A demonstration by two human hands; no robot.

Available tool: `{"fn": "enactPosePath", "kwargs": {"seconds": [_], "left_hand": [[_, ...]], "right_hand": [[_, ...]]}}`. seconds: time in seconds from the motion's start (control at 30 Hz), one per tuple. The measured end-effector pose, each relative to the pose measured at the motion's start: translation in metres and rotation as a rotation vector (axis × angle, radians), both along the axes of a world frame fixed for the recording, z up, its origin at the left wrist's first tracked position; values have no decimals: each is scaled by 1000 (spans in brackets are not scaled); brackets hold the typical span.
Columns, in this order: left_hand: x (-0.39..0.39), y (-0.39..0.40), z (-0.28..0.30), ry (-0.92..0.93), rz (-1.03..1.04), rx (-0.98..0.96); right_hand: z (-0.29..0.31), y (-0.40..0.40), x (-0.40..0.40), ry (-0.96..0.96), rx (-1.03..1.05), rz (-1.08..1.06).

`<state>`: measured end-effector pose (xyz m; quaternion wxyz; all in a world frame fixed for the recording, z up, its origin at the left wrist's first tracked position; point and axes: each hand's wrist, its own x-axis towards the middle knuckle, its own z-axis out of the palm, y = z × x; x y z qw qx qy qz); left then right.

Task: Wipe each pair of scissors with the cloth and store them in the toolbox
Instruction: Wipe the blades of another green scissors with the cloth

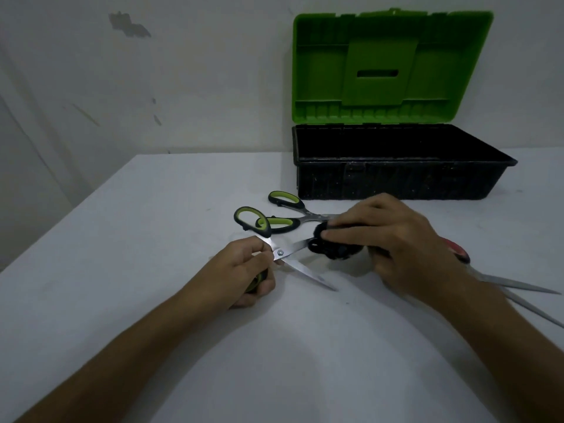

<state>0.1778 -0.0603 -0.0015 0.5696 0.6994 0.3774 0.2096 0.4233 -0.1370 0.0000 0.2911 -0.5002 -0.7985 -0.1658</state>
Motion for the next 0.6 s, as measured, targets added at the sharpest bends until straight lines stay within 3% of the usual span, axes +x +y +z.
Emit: {"fn": "enactPosePath", "kwargs": {"seconds": [0.13,0.4,0.6], "left_hand": [[-1,-1,-1,-25,-12,-8],[6,-2,-4,-24,33,1],[2,-1,-2,-69,17,-25]], "right_hand": [[-7,7,-18,-27,-105,70],[-1,1,15,68,-25,-129],[-6,6,-15,31,-58,-2]]}}
